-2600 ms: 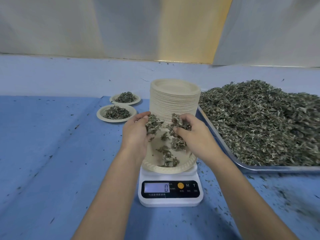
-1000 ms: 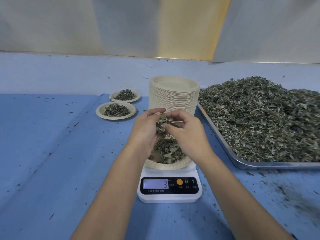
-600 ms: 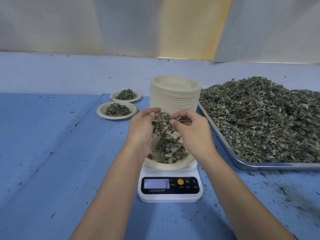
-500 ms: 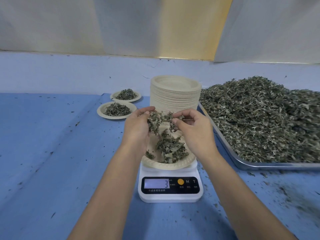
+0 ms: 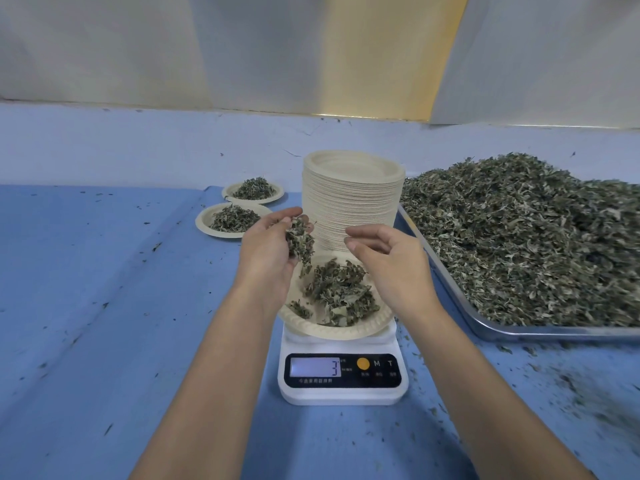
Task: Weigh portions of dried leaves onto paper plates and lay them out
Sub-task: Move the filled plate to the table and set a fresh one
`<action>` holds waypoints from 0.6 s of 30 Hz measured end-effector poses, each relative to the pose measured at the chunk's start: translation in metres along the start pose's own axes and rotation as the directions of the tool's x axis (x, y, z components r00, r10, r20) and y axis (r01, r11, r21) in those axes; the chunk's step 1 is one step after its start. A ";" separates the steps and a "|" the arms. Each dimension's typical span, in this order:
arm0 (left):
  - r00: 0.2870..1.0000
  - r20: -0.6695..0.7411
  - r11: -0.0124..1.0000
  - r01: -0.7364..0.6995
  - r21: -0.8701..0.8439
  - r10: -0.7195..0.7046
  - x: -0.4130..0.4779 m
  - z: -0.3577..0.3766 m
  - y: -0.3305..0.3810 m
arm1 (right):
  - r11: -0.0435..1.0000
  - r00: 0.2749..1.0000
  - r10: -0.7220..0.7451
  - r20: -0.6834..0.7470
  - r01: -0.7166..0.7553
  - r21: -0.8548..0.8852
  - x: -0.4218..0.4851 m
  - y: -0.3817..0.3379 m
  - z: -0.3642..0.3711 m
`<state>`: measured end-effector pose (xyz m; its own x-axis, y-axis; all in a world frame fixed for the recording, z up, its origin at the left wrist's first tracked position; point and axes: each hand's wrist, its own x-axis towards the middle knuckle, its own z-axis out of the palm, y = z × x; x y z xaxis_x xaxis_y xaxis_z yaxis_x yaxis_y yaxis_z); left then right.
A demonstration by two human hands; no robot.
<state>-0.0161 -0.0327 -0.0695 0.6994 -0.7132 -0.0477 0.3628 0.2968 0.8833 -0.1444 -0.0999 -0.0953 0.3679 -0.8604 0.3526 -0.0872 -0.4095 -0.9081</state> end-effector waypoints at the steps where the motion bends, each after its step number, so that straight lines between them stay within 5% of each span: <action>1: 1.000 -0.001 1.000 0.002 0.000 -0.002 0.000 0.000 0.000 | 1.000 1.000 -0.002 -0.018 0.002 -0.002 0.001 0.000 0.000; 12: 1.000 0.021 0.998 0.006 0.059 -0.007 -0.002 0.004 -0.003 | 0.995 0.998 -0.045 0.032 0.041 0.091 -0.002 -0.008 0.003; 18: 0.999 0.042 0.993 -0.009 0.118 0.005 -0.004 0.008 -0.006 | 0.993 0.980 -0.077 0.181 0.059 0.106 -0.006 -0.012 0.009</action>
<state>-0.0257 -0.0366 -0.0708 0.6747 -0.7377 -0.0241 0.2811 0.2265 0.9326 -0.1374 -0.0875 -0.0882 0.5353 -0.7568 0.3751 0.0331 -0.4250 -0.9046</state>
